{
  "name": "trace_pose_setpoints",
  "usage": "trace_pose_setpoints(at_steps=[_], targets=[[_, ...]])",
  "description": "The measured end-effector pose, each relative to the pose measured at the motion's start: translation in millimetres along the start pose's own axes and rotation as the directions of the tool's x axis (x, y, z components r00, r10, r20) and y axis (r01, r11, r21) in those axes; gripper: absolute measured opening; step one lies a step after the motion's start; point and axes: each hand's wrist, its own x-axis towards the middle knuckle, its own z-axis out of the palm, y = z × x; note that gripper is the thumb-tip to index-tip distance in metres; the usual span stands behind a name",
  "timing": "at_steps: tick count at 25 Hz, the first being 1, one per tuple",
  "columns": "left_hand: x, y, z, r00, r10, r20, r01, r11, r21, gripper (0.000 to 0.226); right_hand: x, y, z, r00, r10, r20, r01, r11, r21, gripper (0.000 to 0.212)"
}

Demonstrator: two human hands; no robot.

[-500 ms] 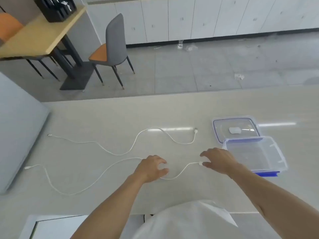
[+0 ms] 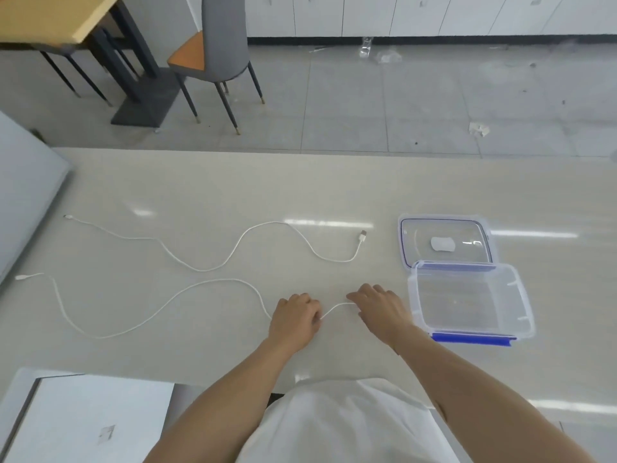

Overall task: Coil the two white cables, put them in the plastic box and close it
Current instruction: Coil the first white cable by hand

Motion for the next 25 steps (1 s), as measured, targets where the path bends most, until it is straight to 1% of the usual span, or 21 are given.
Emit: trace_pose_setpoints(at_steps=[3, 5, 7, 9, 10, 11, 12, 14, 15, 17, 20, 21, 22, 23, 24, 25], targets=[[-2, 7, 7, 0.995, -0.070, -0.070, 0.073, 0.996, 0.045, 0.019, -2, 2, 11, 0.998, -0.004, -0.062, 0.008, 0.999, 0.054, 0.044], [-3, 11, 10, 0.991, -0.096, -0.089, 0.102, 0.992, 0.074, 0.021, -1, 3, 14, 0.996, 0.048, -0.075, -0.034, 0.982, 0.186, 0.038], [-4, 13, 10, 0.987, -0.103, -0.123, 0.112, 0.991, 0.068, 0.020, 3, 6, 10, 0.994, 0.105, -0.018, -0.092, 0.934, 0.344, 0.029], [-6, 14, 5, 0.981, -0.110, -0.162, 0.115, 0.993, 0.024, 0.018, 5, 8, 2, 0.991, 0.115, 0.068, -0.133, 0.887, 0.442, 0.019], [-7, 15, 1, 0.978, -0.108, -0.181, 0.106, 0.994, -0.022, 0.017, 4, 9, -3, 0.989, 0.116, 0.087, -0.144, 0.848, 0.510, 0.013], [-9, 17, -3, 0.972, -0.109, -0.210, 0.091, 0.992, -0.092, 0.014, 2, 11, -6, 0.989, 0.107, 0.103, -0.148, 0.778, 0.611, 0.009], [-10, 19, -10, 0.963, -0.134, -0.235, 0.089, 0.977, -0.193, 0.011, -4, 12, -12, 0.989, 0.085, 0.123, -0.148, 0.681, 0.717, 0.011], [-12, 26, -24, 0.943, -0.222, -0.247, 0.099, 0.898, -0.430, 0.006, -21, 10, -25, 0.983, -0.003, 0.185, -0.165, 0.443, 0.881, 0.013], [-12, 30, -31, 0.940, -0.245, -0.238, 0.089, 0.848, -0.523, 0.005, -30, 9, -32, 0.976, -0.059, 0.209, -0.179, 0.328, 0.928, 0.012], [-12, 40, -40, 0.952, -0.237, -0.193, 0.061, 0.766, -0.640, 0.006, -46, 5, -44, 0.973, -0.130, 0.191, -0.175, 0.127, 0.976, 0.022], [-15, 60, -44, 0.980, -0.151, -0.130, 0.015, 0.707, -0.707, 0.014, -58, -2, -57, 0.991, -0.124, 0.058, -0.079, -0.176, 0.981, 0.037], [-17, 66, -43, 0.986, -0.116, -0.121, -0.004, 0.705, -0.709, 0.021, -60, -5, -59, 0.993, -0.102, 0.053, -0.079, -0.270, 0.959, 0.039], [-19, 71, -42, 0.989, -0.093, -0.115, -0.014, 0.714, -0.700, 0.031, -62, -8, -61, 0.996, -0.074, 0.056, -0.079, -0.342, 0.937, 0.040], [-21, 76, -42, 0.990, -0.091, -0.106, -0.005, 0.733, -0.680, 0.040, -62, -11, -63, 0.997, -0.040, 0.059, -0.070, -0.389, 0.919, 0.041], [-24, 78, -42, 0.991, -0.094, -0.091, 0.011, 0.756, -0.655, 0.041, -61, -12, -63, 0.998, -0.004, 0.060, -0.056, -0.412, 0.909, 0.041], [-27, 80, -43, 0.993, -0.085, -0.079, 0.017, 0.783, -0.622, 0.036, -60, -12, -65, 0.998, 0.037, 0.060, -0.039, -0.425, 0.904, 0.040]])
